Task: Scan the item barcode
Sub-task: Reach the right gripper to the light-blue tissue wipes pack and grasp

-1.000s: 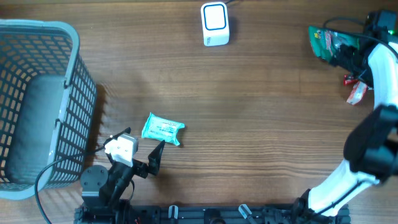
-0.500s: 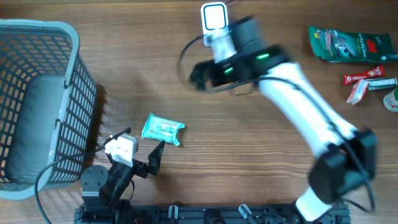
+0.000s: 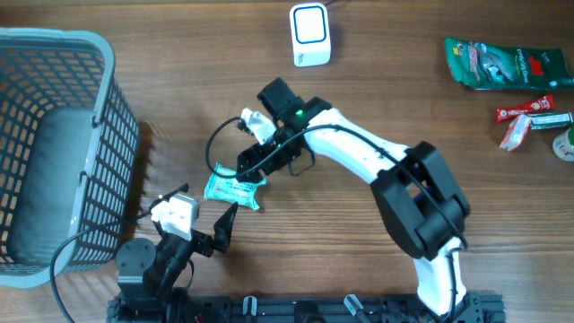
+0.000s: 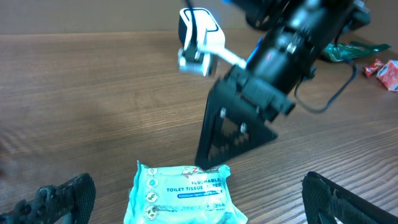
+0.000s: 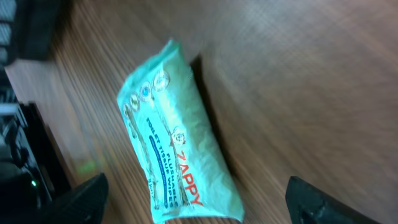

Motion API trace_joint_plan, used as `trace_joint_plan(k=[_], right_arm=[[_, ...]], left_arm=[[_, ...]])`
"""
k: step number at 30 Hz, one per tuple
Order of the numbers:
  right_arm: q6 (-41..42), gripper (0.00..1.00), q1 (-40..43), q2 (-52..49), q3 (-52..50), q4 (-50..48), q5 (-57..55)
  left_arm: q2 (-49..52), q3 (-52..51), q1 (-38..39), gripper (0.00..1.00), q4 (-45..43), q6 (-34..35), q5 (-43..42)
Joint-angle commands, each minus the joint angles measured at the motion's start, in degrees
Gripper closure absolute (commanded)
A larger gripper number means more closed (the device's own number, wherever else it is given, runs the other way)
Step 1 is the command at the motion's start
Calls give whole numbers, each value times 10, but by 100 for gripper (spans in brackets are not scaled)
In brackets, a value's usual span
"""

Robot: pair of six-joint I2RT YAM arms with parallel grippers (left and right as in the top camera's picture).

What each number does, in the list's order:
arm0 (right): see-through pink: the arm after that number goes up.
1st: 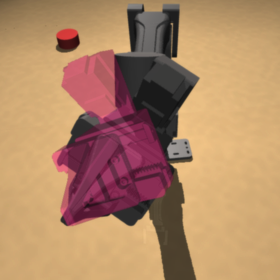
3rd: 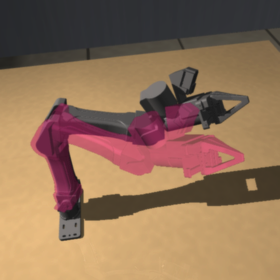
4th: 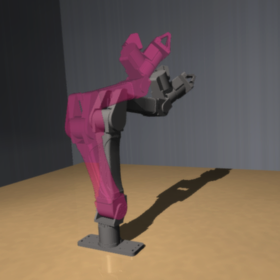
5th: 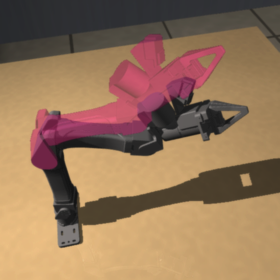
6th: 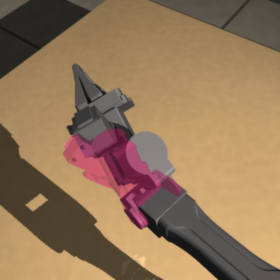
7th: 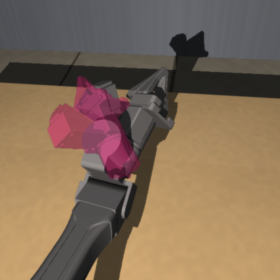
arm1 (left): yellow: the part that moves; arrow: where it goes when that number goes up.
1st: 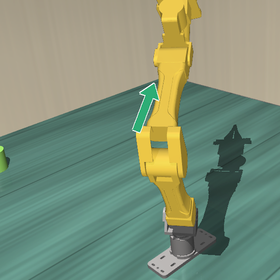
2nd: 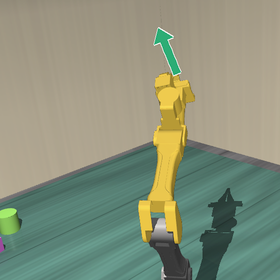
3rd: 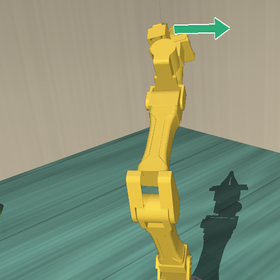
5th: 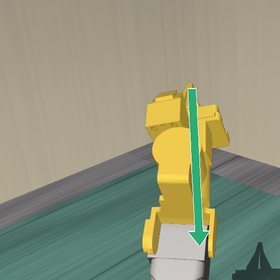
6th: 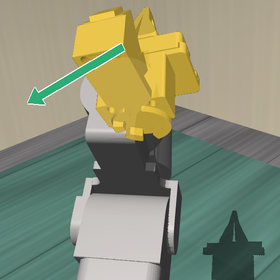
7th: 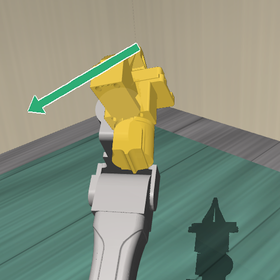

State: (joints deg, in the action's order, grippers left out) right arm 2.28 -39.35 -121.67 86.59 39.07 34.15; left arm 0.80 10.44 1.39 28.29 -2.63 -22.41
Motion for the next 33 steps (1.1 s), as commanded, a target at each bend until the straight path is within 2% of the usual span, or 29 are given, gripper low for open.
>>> trace_joint_plan(k=[1, 5, 7, 8, 9, 10, 11, 13, 16, 17, 18, 20, 23, 27, 31, 33], right_arm=[[-7, 21, -16, -22, 1, 13, 15], [-6, 27, -17, -22, 1, 25, 15], [-5, 40, -16, -22, 1, 30, 15], [-6, 42, -16, -22, 1, 32, 15], [-5, 40, -16, -23, 0, 32, 15], [-5, 33, -16, -23, -3, 30, 15], [-5, 32, -16, -23, -9, 23, 15], [14, 33, -16, -23, -29, 2, 14], [49, 42, -16, -27, -66, -41, 15], [54, 50, -16, -27, -70, -48, 15], [69, 72, -16, -27, -70, -52, 15], [92, 95, -12, -26, -70, -52, 15], [189, 96, 18, -23, -54, -6, 15], [231, 96, 81, 2, -26, 81, -1], [369, 96, 143, 55, -26, 157, -98], [473, 96, 166, 83, -26, 219, -158]], left_arm=[[-4, -4, -2, 0, -1, 5, -7], [-4, -4, -2, 0, -1, 5, -7], [-4, -4, -2, 0, -1, 5, -7], [-4, -4, -2, 0, -1, 5, -7], [-4, -4, -2, 0, -1, 5, -7], [-4, -4, -2, 0, -1, 5, -7], [-4, -4, -2, 0, -1, 5, -7], [-4, -4, -2, 0, -1, 5, -7], [-4, -4, -2, 0, -1, 5, -7], [-4, -4, -2, 0, -1, 5, -7], [-4, -4, -2, 0, -1, 5, -7], [-4, -4, -2, 0, -1, 5, -7], [-4, -4, -2, 0, -1, 5, -7], [-4, -4, -2, 0, -1, 5, -7], [-4, -4, -2, 0, -1, 5, -7], [-4, -4, -2, 0, -1, 5, -7]])
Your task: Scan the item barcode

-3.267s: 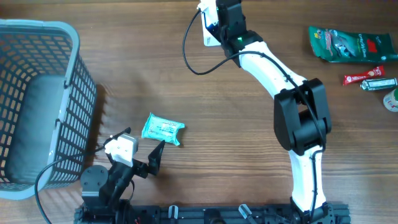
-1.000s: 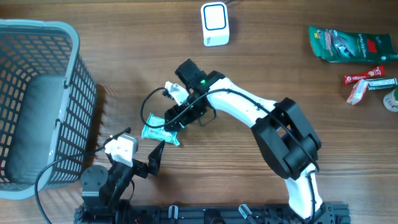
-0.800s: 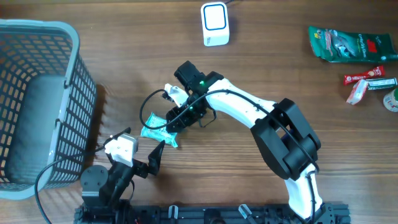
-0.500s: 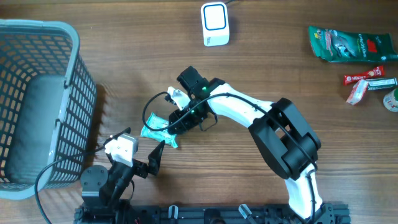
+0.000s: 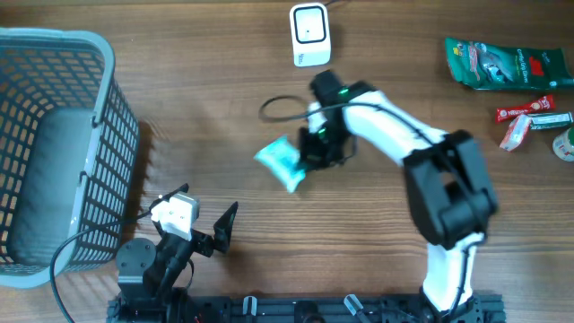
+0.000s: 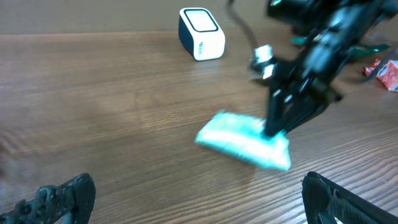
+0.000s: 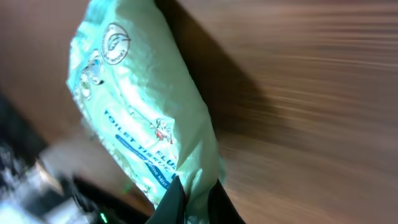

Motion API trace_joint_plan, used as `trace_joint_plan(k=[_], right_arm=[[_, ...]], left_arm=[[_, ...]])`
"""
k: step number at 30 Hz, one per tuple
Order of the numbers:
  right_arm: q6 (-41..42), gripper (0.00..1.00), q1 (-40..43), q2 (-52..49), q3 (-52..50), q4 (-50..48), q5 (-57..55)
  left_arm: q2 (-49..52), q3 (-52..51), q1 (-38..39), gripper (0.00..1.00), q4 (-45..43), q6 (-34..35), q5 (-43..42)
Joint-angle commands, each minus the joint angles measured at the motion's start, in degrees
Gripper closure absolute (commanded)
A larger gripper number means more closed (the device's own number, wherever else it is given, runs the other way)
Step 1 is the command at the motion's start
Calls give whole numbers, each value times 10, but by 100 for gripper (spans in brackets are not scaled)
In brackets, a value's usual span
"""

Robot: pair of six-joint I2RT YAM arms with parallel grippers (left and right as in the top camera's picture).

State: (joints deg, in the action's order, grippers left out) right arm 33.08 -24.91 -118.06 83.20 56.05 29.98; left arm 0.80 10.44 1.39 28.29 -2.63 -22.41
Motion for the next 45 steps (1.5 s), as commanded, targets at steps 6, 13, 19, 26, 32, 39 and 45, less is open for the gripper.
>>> trace_joint_plan(k=[6, 13, 19, 26, 32, 39, 45], right_arm=[[412, 96, 32, 59, 7, 183, -162], [422, 96, 32, 59, 7, 286, 63], [380, 96, 32, 59, 7, 351, 161], [393, 95, 28, 58, -5, 344, 162], [346, 96, 27, 57, -89, 310, 172], [344, 84, 71, 19, -127, 185, 199], [344, 39, 164, 19, -126, 179, 215]], left_arm=[[-4, -4, -2, 0, -1, 5, -7], [-4, -4, -2, 0, -1, 5, -7], [-4, -4, -2, 0, -1, 5, -7], [-4, -4, -2, 0, -1, 5, -7], [-4, -4, -2, 0, -1, 5, -7], [-4, -4, -2, 0, -1, 5, -7], [-4, -4, -2, 0, -1, 5, -7]])
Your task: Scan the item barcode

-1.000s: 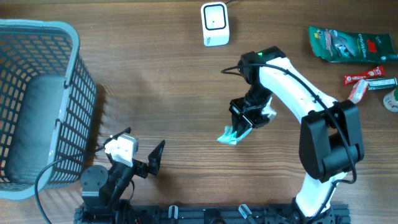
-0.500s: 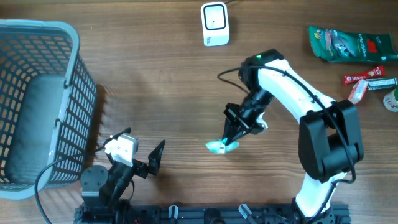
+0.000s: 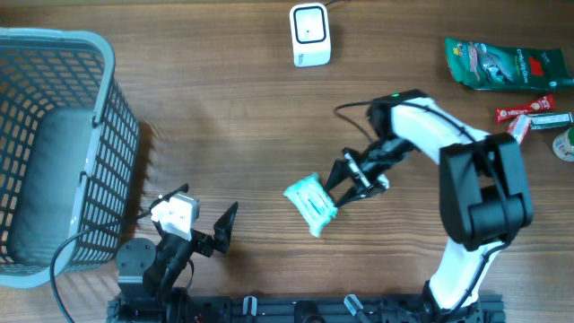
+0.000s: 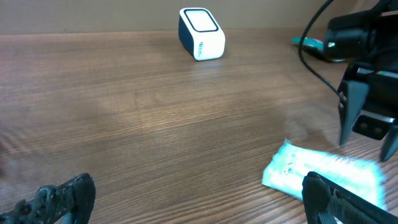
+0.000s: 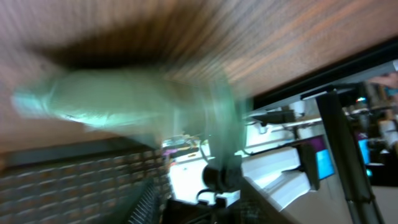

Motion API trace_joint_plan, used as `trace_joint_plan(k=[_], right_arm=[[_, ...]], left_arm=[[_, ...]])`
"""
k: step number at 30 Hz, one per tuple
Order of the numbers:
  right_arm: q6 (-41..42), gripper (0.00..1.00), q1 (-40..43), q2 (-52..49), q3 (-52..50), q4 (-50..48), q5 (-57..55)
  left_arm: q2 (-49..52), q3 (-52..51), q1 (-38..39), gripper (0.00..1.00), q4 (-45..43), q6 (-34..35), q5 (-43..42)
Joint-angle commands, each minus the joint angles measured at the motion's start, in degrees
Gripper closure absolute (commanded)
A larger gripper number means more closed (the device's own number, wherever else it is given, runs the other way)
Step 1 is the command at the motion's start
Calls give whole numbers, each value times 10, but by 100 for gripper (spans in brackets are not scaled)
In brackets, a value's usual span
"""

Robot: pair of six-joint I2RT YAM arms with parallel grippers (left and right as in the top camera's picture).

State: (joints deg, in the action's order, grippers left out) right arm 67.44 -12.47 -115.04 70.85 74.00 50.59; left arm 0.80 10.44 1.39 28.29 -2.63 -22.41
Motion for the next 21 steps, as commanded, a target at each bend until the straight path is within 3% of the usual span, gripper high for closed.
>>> trace_joint_plan(k=[1, 3, 4, 6, 10, 14, 21], right_arm=[[-4, 35, 56, -11, -3, -1, 10], [-27, 32, 84, -11, -2, -7, 23], [-56, 24, 96, -11, -2, -15, 38], [-189, 11, 110, -11, -2, -37, 74], [-377, 0, 82, -10, -3, -92, 18], [-452, 0, 24, -10, -3, -127, -167], [-565, 0, -65, -10, -14, -192, -174]], left_arm=[[-4, -4, -2, 0, -1, 5, -7], [-4, -4, -2, 0, -1, 5, -7], [-4, -4, -2, 0, -1, 5, -7], [-4, -4, -2, 0, -1, 5, -7], [-4, -4, -2, 0, -1, 5, -7], [-4, -4, -2, 0, -1, 5, -7], [-4, -4, -2, 0, -1, 5, -7]])
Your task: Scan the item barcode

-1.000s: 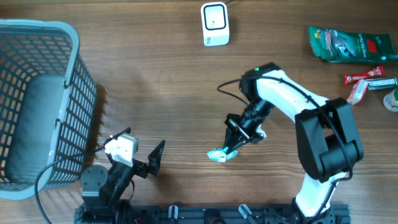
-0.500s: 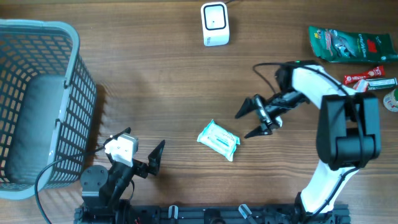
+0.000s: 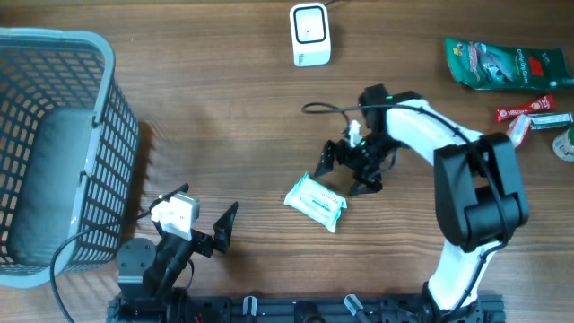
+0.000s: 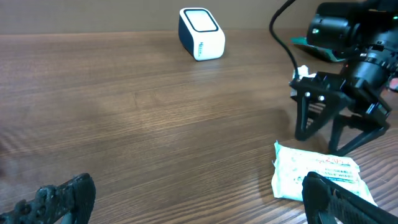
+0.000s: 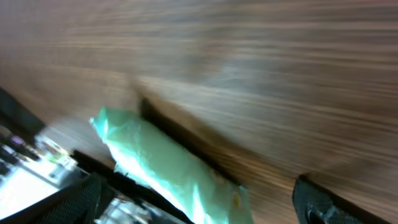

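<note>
The item, a pale teal packet of wipes, lies flat on the wooden table, a face with small print showing in the left wrist view. My right gripper stands open just beyond its upper right edge, holding nothing; its wrist view shows the packet blurred between the spread fingers. The white barcode scanner stands at the table's far edge, well away from the packet. My left gripper rests open at the near left, empty.
A grey mesh basket fills the left side. A green snack bag and red bars lie at the far right. The right arm's black cable loops over the table between scanner and gripper.
The right gripper, then shut on the packet and holding it tilted above the table, is now open. The packet lies flat on the table beside it. The left arm has not moved.
The packet first lay near the left arm with the right gripper open over it. Then the right gripper was shut on it, holding it mid-table nearer the scanner. Later it held it tilted, lower and further right. Now the packet lies released there.
</note>
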Motion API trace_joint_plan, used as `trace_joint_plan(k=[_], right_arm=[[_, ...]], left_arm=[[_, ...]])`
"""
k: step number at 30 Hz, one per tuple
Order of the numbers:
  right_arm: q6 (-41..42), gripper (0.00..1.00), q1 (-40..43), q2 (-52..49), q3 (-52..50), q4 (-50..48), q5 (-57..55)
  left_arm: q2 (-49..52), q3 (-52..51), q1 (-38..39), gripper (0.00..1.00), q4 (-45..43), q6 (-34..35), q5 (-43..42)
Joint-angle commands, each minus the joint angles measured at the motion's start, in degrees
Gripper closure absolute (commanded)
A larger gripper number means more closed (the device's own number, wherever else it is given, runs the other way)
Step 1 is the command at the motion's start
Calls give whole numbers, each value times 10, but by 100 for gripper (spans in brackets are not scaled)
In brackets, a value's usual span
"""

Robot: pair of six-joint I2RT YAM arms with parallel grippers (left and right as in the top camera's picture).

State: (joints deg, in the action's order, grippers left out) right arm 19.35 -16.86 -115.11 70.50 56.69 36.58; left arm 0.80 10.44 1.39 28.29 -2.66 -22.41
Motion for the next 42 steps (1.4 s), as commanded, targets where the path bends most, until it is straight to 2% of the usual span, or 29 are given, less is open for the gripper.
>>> trace_joint_plan(k=[1, 5, 7, 10, 12, 15, 18, 21, 25, 28, 31, 37, 42], right_arm=[[-110, 0, -28, -9, -11, -19, -34], [-195, 0, -41, -9, -11, -18, -33], [-210, 0, -42, -9, -11, -18, -38], [-206, 1, -42, -9, -10, -22, -52], [-186, 12, -42, -7, 3, -11, -84], [-144, 14, -42, 30, 58, 43, -154], [-142, 14, -50, 104, 78, 79, -156], [-126, 7, -78, 179, 75, 93, -207], [-140, 1, -151, 212, 24, 45, -294], [-90, 0, -191, 202, -49, -21, -325], [-54, 0, -254, 201, -90, -62, -483], [-76, 0, -316, 200, -99, -118, -491], [-73, 0, -342, 200, -134, -110, -468]], left_arm=[[-4, -4, -2, 0, -1, 5, -7], [-4, -4, -2, 0, -1, 5, -7], [-4, -4, -2, 0, -1, 5, -7], [-4, -4, -2, 0, -1, 5, -7], [-4, -4, -2, 0, -1, 5, -7], [-4, -4, -2, 0, -1, 5, -7], [-4, -4, -2, 0, -1, 5, -7], [-4, -4, -2, 0, -1, 5, -7], [-4, -4, -2, 0, -1, 6, -7], [-4, -4, -2, 0, -1, 5, -7], [-4, -4, -2, 0, -1, 5, -7], [-4, -4, -2, 0, -1, 5, -7], [-4, -4, -2, 0, -1, 6, -7]])
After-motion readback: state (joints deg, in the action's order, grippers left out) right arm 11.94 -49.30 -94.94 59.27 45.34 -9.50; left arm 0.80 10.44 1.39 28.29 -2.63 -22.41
